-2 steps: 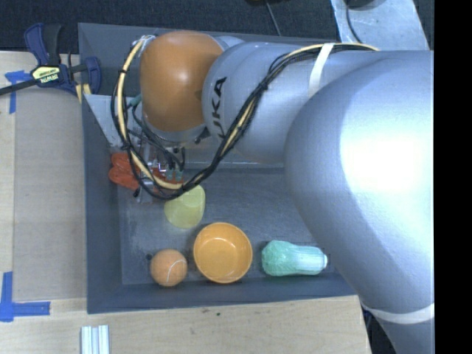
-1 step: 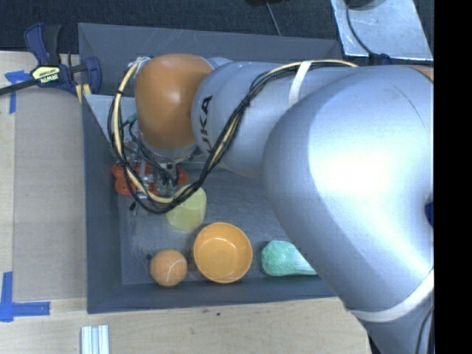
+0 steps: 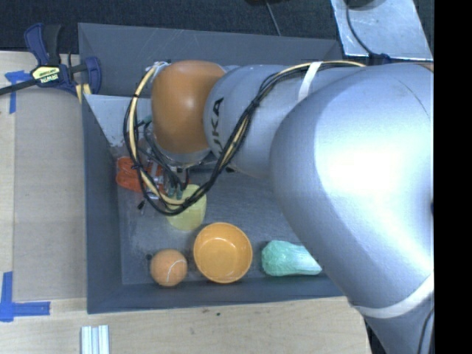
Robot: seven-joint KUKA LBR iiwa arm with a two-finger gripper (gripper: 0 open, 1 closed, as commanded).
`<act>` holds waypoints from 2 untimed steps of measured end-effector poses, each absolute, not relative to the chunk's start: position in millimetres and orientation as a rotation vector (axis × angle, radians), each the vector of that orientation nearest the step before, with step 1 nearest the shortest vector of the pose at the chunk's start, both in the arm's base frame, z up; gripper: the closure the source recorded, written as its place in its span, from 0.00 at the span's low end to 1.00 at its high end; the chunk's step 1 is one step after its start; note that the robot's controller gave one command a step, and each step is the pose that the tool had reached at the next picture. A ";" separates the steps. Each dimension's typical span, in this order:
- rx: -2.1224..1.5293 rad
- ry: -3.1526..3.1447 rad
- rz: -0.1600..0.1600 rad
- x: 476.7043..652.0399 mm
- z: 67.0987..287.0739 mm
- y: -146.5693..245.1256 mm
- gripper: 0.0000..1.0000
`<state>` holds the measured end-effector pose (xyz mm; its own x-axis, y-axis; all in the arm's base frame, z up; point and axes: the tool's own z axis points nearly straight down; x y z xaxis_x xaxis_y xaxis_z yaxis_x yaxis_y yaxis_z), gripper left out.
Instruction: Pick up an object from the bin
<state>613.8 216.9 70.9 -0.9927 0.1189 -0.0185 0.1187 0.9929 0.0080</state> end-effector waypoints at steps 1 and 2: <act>0.051 3.130 0.001 620.2 79.3 233.6 1.00; 0.051 3.130 0.001 620.2 79.3 233.6 1.00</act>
Offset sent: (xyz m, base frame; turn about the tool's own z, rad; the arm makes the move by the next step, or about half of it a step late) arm 0.0000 0.0000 0.0000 0.0000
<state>620.2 233.6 79.3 -0.9994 0.0328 -0.0116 0.0328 0.9995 0.0010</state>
